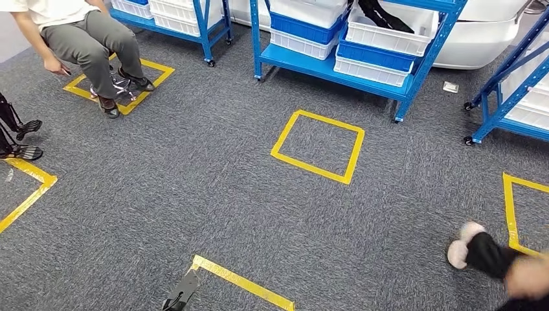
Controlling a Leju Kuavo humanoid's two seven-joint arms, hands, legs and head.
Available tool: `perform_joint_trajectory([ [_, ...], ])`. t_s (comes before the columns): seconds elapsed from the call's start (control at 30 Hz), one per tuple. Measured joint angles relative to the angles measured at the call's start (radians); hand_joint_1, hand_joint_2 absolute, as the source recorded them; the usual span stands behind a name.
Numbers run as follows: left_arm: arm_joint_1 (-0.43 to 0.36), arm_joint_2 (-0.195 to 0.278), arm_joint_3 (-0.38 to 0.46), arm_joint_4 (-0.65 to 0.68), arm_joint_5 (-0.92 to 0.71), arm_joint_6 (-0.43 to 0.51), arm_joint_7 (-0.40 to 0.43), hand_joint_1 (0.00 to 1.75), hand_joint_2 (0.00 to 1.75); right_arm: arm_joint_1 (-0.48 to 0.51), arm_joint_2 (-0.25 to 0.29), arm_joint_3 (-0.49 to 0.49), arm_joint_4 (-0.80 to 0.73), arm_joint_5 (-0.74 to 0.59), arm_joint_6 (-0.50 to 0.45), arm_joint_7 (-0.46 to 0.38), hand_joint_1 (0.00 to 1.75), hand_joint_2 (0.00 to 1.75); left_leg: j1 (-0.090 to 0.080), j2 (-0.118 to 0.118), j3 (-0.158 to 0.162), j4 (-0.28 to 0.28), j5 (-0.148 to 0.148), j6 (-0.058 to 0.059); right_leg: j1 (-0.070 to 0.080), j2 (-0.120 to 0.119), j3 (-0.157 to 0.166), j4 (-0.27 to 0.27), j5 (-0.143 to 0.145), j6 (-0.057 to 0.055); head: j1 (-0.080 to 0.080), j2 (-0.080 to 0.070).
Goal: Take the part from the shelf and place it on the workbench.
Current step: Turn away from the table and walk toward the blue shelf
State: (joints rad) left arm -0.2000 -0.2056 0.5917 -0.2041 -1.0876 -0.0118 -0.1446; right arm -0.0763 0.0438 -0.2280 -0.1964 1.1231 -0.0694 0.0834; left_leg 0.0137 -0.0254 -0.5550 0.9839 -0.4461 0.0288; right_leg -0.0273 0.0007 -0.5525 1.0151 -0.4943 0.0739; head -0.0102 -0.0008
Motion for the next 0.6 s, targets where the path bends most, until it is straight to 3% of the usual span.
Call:
perform_joint_trajectory([
  [0.07, 0.000, 0.000, 0.000, 0.000, 0.000, 0.000, 0.000, 0.00, 0.00, 0.000, 0.001, 0.000, 0.000, 0.000, 0.000, 0.000, 0.00, 0.00, -0.003, -0.001, -0.003, 0.007, 0.000, -0.014, 0.008, -0.001, -0.002, -0.012, 0.006, -0.030, -0.003, 0.000],
  [0.13, 0.001, 0.000, 0.000, 0.000, 0.000, 0.000, -0.001, 0.00, 0.00, 0.000, 0.001, -0.001, 0.000, 0.000, 0.000, 0.000, 0.00, 0.00, -0.001, 0.003, -0.005, 0.017, -0.006, -0.024, 0.004, -0.001, 0.005, -0.013, 0.017, -0.051, -0.007, 0.000],
  [0.2, 0.000, 0.000, 0.000, 0.000, 0.000, 0.000, -0.001, 0.00, 0.00, 0.000, 0.001, -0.001, 0.000, 0.000, 0.000, 0.000, 0.00, 0.00, 0.003, 0.012, -0.032, 0.079, -0.048, -0.031, 0.001, -0.003, 0.013, -0.014, 0.021, -0.063, -0.009, 0.000],
  [0.27, 0.000, 0.000, 0.000, 0.000, 0.000, 0.000, -0.001, 0.00, 0.00, 0.000, 0.002, -0.001, 0.000, 0.000, 0.000, 0.000, 0.00, 0.00, 0.004, 0.018, -0.094, 0.209, -0.115, -0.037, 0.005, -0.005, 0.012, -0.014, 0.021, -0.068, -0.011, 0.000],
  [0.33, 0.001, 0.000, 0.000, 0.000, 0.000, 0.000, -0.001, 0.00, 0.00, 0.001, 0.002, -0.001, 0.000, 0.000, 0.000, 0.000, 0.00, 0.00, 0.004, 0.018, -0.141, 0.297, -0.144, -0.036, 0.010, -0.007, 0.011, -0.014, 0.020, -0.070, -0.011, 0.000],
  [0.37, 0.002, 0.000, 0.000, 0.000, 0.000, 0.000, -0.001, 0.00, 0.00, 0.001, 0.002, -0.001, 0.000, 0.000, 0.000, 0.000, 0.00, 0.00, 0.003, 0.019, -0.140, 0.289, -0.133, -0.032, 0.013, -0.007, 0.012, -0.014, 0.020, -0.070, -0.011, 0.000],
  [0.4, 0.002, 0.000, 0.000, 0.000, 0.000, 0.000, -0.001, 0.00, 0.00, 0.001, 0.002, -0.001, 0.000, 0.000, 0.000, 0.000, 0.00, 0.00, 0.002, 0.019, -0.120, 0.244, -0.104, -0.025, 0.015, -0.007, 0.013, -0.014, 0.018, -0.071, -0.011, 0.000],
  [0.47, 0.000, 0.002, 0.000, 0.000, -0.001, -0.005, -0.002, 0.00, 0.00, 0.001, 0.004, -0.001, 0.000, -0.003, 0.000, 0.000, 0.00, 0.00, -0.006, 0.027, -0.053, 0.109, -0.047, -0.005, 0.020, -0.006, 0.017, -0.015, 0.013, -0.073, -0.010, 0.000],
  [0.53, -0.004, 0.003, 0.000, -0.001, -0.002, -0.014, -0.006, 0.00, 0.00, 0.001, 0.006, -0.003, 0.000, -0.008, 0.000, -0.001, 0.00, 0.00, -0.017, 0.034, -0.016, 0.032, -0.048, 0.009, 0.021, -0.008, 0.020, -0.017, 0.009, -0.068, -0.009, 0.000],
  [0.6, -0.005, 0.002, -0.001, -0.002, -0.003, -0.012, -0.012, 0.00, 0.00, 0.002, 0.008, -0.005, 0.000, -0.011, 0.000, -0.001, 0.00, 0.00, -0.022, 0.030, -0.011, 0.015, -0.061, 0.021, 0.023, -0.010, 0.025, -0.007, 0.018, -0.052, -0.010, 0.000],
])
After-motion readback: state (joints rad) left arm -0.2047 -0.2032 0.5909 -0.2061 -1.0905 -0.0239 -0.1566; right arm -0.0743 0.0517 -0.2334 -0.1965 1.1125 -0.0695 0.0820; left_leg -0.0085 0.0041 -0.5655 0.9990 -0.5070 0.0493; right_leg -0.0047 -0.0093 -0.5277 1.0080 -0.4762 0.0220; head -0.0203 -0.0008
